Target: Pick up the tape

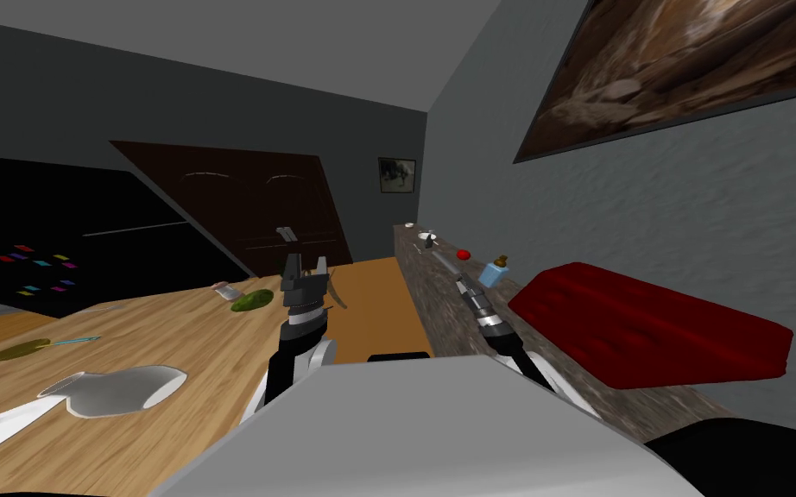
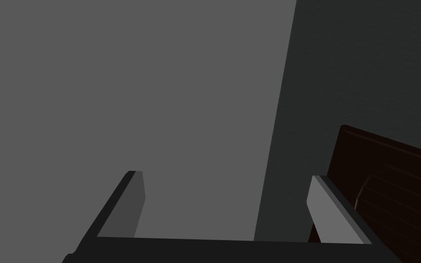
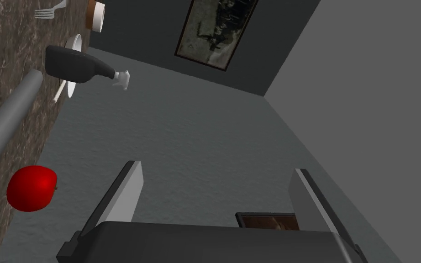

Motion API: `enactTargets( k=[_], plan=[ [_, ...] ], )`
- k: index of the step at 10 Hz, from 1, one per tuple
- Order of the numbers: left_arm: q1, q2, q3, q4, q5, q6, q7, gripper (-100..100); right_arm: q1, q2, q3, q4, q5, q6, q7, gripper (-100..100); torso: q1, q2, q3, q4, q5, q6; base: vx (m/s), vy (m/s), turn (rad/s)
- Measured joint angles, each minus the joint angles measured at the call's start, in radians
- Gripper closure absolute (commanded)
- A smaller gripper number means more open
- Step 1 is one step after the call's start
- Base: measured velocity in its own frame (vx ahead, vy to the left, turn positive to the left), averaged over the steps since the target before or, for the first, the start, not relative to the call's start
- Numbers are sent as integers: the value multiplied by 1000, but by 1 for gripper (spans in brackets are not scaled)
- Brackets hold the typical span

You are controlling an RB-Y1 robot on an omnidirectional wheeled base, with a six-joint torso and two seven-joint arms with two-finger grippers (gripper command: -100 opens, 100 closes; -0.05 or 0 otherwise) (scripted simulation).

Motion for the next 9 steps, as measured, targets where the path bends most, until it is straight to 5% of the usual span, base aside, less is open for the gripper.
enactTargets(
  k=[9],
  plan=[
    [0,0,0,0,0,0,0,0,63,-252,-19,118,69,79,4,-100,0,-1,-1,0,0,0,11,13,33]
  ],
)
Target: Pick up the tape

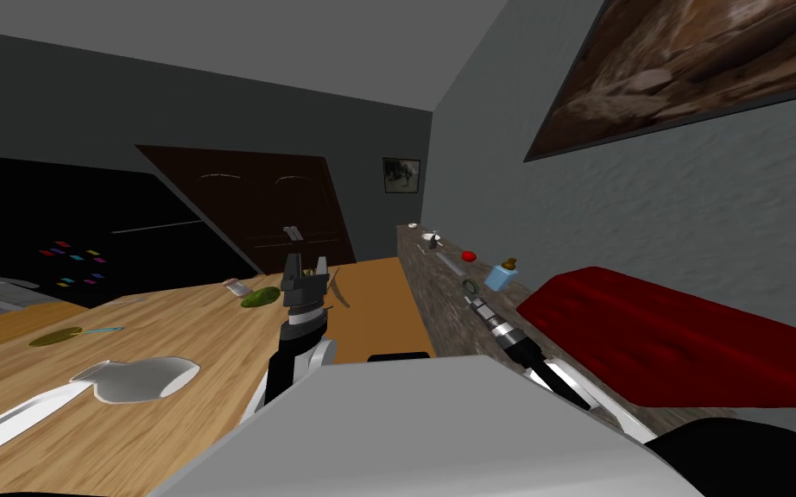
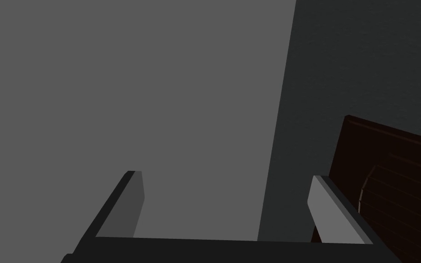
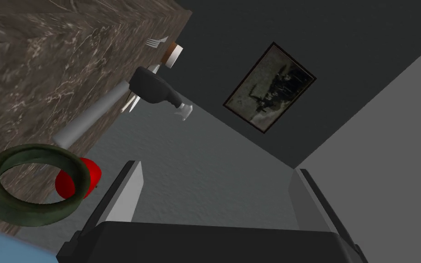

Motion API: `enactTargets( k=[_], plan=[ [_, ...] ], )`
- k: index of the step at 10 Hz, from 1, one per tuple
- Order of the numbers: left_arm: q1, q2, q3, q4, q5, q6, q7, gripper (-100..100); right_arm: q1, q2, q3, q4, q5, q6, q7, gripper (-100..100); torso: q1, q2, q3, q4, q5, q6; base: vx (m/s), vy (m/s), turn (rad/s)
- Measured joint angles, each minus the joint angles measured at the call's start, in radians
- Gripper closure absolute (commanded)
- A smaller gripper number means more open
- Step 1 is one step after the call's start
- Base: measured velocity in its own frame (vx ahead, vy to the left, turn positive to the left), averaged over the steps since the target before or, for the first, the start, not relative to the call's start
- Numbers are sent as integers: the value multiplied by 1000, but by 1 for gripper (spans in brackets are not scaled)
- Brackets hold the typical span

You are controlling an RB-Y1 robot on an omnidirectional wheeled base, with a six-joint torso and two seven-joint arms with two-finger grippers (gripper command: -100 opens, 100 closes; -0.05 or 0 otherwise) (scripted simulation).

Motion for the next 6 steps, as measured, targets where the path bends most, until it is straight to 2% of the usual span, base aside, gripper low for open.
enactTargets(
  k=[4,6],
  plan=[
    [0,0,0,0,0,0,0,0,34,-109,-2,57,24,14,4,-100,0,0,0,0,0,0,20,17,31],
    [0,0,0,0,0,0,0,0,46,-171,-1,73,33,40,-1,-100,0,-1,-1,0,0,0,27,21,27]
  ],
)
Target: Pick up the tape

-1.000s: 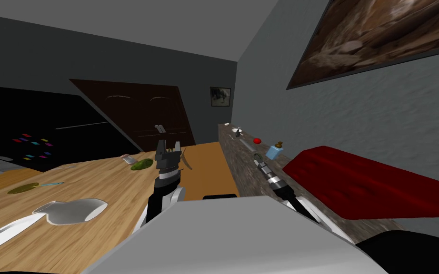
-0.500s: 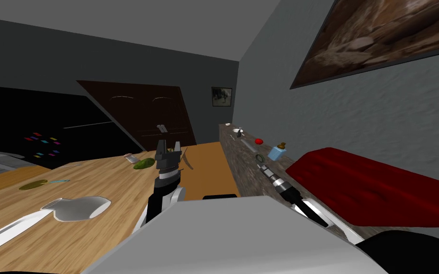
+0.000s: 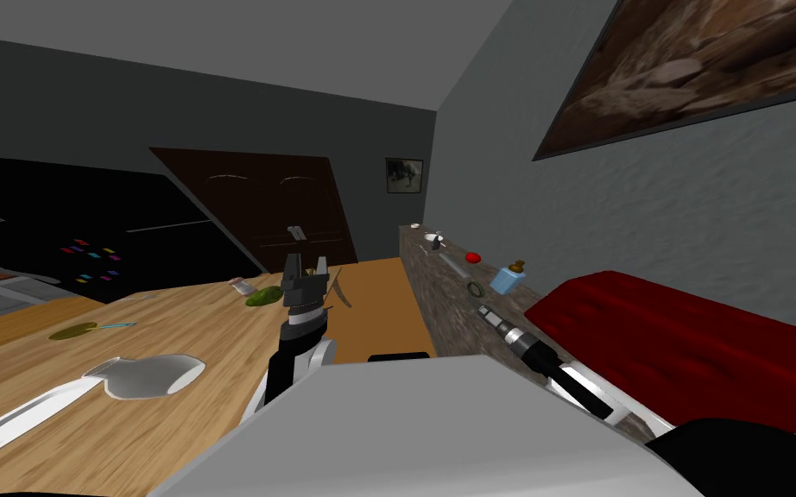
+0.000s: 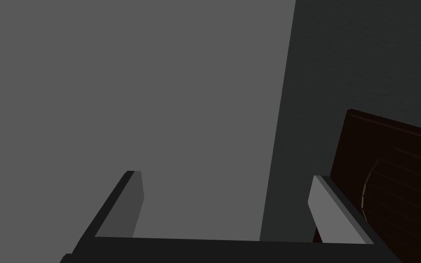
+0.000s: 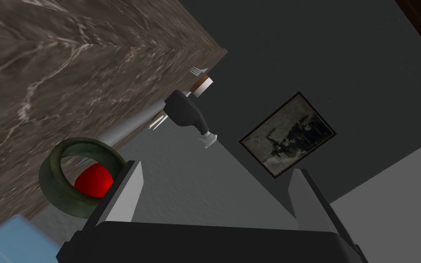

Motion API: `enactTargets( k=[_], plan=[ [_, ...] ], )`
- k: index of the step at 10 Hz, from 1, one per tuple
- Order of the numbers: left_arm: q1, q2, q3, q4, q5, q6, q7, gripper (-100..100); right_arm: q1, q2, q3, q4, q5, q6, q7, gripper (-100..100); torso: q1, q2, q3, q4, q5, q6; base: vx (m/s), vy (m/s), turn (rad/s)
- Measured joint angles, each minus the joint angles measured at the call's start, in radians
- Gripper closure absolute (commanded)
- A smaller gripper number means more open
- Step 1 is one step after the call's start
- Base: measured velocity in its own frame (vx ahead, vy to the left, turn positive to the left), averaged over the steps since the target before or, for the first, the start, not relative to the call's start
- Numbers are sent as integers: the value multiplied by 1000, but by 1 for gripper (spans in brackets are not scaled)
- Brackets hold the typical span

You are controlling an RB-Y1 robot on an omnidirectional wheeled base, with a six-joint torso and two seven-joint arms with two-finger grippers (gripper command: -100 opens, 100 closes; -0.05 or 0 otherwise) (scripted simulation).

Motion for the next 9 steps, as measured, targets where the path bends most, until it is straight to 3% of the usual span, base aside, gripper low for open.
enactTargets(
  k=[9],
  plan=[
    [0,0,0,0,0,0,0,0,65,-276,15,138,31,27,-8,-100,1,-1,0,0,0,0,32,23,27]
  ],
)
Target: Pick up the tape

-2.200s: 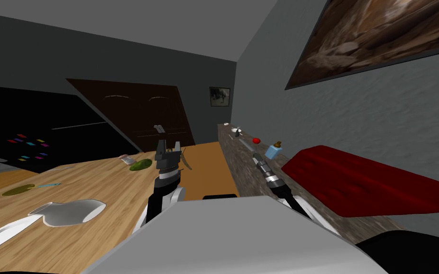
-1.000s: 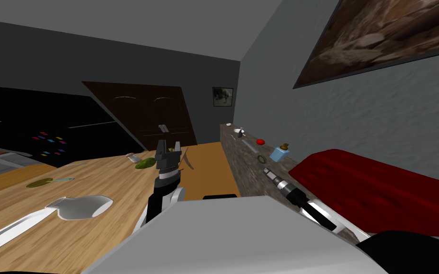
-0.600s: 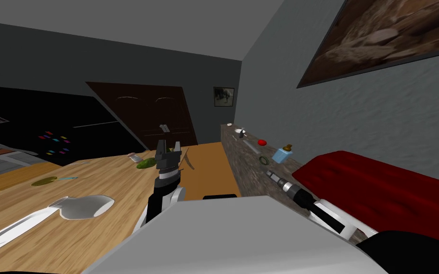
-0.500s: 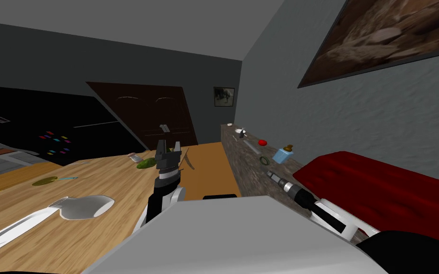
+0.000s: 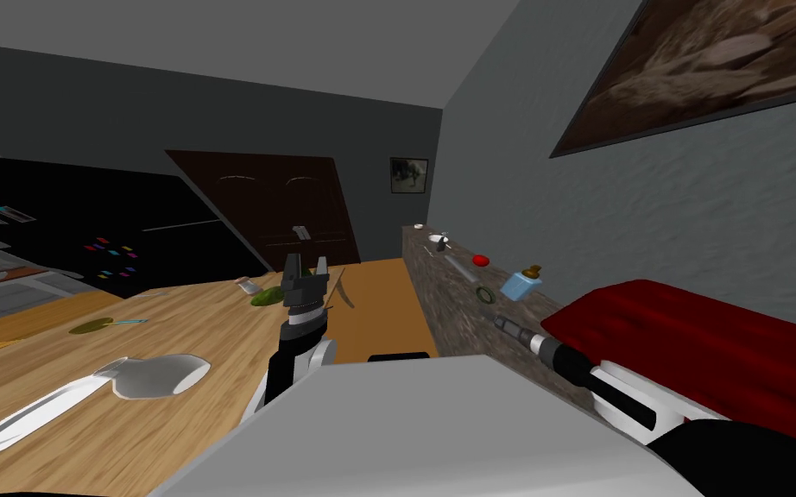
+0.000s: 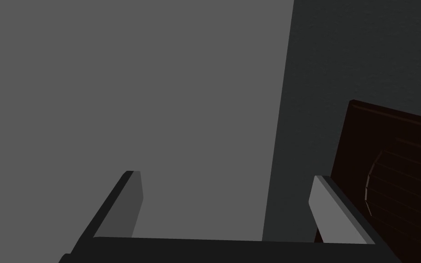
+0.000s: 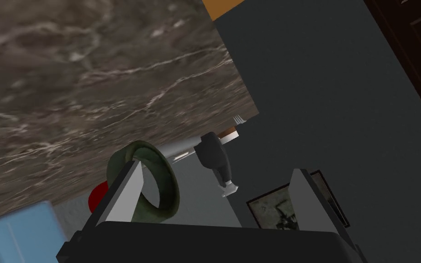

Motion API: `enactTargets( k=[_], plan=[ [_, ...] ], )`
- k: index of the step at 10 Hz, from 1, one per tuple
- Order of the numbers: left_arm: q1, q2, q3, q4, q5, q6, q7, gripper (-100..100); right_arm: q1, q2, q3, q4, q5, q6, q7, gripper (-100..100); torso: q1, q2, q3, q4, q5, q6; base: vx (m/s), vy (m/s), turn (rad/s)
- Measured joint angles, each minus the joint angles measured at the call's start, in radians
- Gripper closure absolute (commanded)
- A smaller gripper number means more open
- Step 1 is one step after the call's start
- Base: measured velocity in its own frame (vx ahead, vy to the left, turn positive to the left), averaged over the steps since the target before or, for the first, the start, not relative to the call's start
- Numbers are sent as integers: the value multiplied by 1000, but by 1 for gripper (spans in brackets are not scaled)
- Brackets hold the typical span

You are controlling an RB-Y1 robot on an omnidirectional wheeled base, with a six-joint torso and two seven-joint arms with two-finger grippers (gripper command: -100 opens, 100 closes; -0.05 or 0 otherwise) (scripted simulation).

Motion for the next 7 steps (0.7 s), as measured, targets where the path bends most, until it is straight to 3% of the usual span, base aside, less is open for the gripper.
enactTargets(
  k=[7],
  plan=[
    [0,0,0,0,0,0,0,0,42,-199,28,100,16,0,1,-100,0,0,0,0,0,0,42,27,26]
  ],
)
